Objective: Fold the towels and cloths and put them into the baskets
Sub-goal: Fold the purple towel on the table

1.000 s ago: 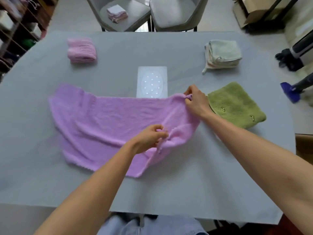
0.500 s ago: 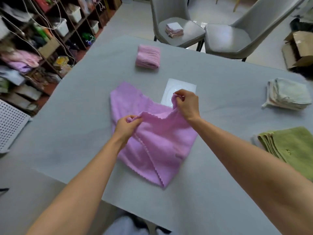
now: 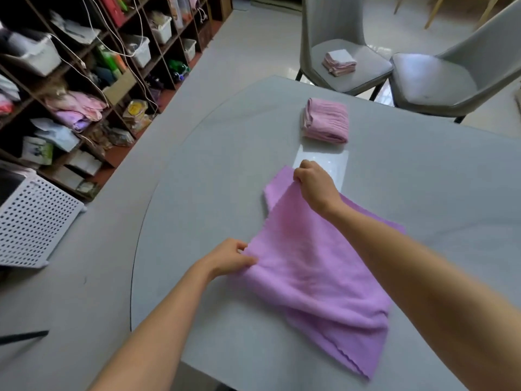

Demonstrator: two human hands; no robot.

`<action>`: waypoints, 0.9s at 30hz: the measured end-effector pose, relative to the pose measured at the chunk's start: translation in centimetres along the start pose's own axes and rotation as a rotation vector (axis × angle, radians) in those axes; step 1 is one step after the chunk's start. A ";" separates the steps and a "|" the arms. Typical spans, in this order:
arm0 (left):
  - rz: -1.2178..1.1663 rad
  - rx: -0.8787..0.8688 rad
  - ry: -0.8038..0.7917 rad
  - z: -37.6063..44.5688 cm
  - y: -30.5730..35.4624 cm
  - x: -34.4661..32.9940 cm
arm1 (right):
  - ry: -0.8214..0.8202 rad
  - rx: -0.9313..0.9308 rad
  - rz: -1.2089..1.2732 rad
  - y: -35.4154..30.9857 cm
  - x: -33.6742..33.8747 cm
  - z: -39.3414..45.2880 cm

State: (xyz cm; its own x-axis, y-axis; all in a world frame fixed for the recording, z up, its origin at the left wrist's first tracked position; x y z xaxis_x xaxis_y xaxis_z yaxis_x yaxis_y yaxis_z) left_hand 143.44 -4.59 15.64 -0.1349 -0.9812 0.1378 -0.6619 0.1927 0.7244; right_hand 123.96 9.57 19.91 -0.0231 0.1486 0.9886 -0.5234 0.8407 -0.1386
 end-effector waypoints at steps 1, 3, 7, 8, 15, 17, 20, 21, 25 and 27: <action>0.061 -0.028 0.048 0.9 0.0 0.8 | 0.017 0.022 -0.085 -0.2 -0.5 0.9; 0.140 -0.088 0.126 2.4 0.4 1.7 | 0.048 0.053 -0.201 -0.1 -1.2 2.3; 0.225 -0.116 0.130 4.6 0.0 2.0 | -0.067 0.253 -0.316 -0.8 -4.0 4.9; 0.230 -0.118 0.120 4.9 -0.2 1.9 | -0.113 0.328 -0.338 -1.2 -4.8 5.5; 0.166 -0.147 0.072 5.6 -1.1 2.5 | -0.427 0.563 -0.514 -3.5 -7.4 7.6; 0.140 -0.157 0.066 5.4 -1.1 2.6 | -0.481 0.562 -0.497 -3.7 -7.5 7.5; 0.110 -0.152 0.069 5.2 -0.9 3.0 | -0.526 0.490 -0.337 -3.7 -6.6 6.9; 0.104 -0.152 0.079 5.3 -0.7 3.2 | -0.498 0.475 -0.296 -3.6 -5.7 6.5; 0.148 -0.223 0.110 6.1 1.3 3.0 | -0.330 0.494 -0.242 -2.6 -1.0 3.4; 0.199 -0.282 0.089 6.3 3.3 2.5 | -0.278 0.522 -0.214 -1.8 1.8 1.0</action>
State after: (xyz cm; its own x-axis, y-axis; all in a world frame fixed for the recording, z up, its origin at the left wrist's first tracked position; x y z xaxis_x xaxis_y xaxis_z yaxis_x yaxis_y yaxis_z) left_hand 136.29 -6.33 14.11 -0.1676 -0.9239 0.3440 -0.3980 0.3826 0.8338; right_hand 124.03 7.78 22.01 -0.0557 -0.1951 0.9792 -0.8860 0.4618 0.0416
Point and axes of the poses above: each hand's wrist, its own z-axis towards the middle knuckle, its own x-axis out of the back of the hand, y = z × x, the point moved 6 cm from there along z, towards the middle knuckle, and after that the axes turned 15 degrees about -z, right-handed, at the moved point
